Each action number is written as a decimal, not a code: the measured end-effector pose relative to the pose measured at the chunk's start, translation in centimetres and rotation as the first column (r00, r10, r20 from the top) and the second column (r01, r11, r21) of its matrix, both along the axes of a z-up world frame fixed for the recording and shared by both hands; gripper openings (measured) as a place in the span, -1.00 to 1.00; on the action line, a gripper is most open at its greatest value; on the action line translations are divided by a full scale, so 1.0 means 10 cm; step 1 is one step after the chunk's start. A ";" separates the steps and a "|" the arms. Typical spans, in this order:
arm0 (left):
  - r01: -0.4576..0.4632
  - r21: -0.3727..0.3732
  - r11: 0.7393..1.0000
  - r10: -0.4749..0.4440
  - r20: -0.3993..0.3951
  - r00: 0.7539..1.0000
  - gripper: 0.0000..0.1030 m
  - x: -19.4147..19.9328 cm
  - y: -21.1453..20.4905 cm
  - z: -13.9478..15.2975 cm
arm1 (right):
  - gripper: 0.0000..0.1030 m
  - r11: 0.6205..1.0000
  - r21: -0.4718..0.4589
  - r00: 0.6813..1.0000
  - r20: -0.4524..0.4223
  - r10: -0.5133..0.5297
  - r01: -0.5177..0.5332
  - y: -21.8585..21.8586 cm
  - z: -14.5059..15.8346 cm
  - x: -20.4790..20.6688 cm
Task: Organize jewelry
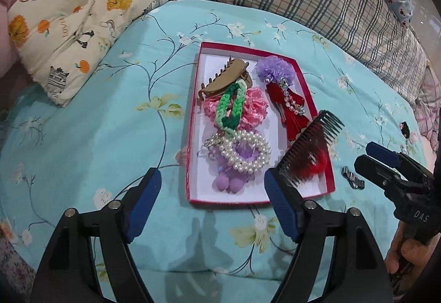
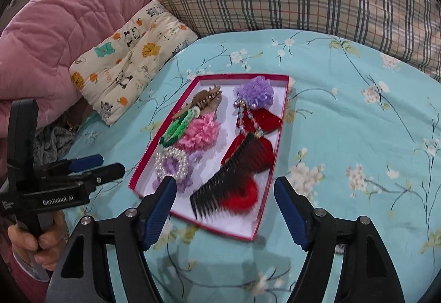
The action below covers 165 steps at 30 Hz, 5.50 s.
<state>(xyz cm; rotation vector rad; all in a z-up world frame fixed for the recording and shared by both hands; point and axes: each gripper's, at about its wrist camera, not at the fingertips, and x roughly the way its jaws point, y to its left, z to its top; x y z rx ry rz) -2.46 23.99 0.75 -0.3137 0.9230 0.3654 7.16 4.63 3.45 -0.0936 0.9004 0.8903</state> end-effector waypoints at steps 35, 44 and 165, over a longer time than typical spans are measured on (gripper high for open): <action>-0.009 0.134 0.991 0.028 -0.145 0.989 0.75 -0.17 -0.23 0.03 | 0.97 0.989 -0.147 0.999 -0.048 0.019 -0.026 -0.04 -0.07 -0.37; -0.017 0.144 0.989 0.037 -0.139 0.990 0.75 -0.04 -0.14 0.02 | 0.97 0.988 -0.153 0.998 -0.070 0.005 -0.015 0.08 -0.17 -0.22; -0.006 0.212 0.977 0.031 -0.115 0.993 0.75 0.14 -0.20 0.10 | 0.97 0.991 -0.132 0.998 -0.055 0.006 -0.014 0.22 -0.07 -0.05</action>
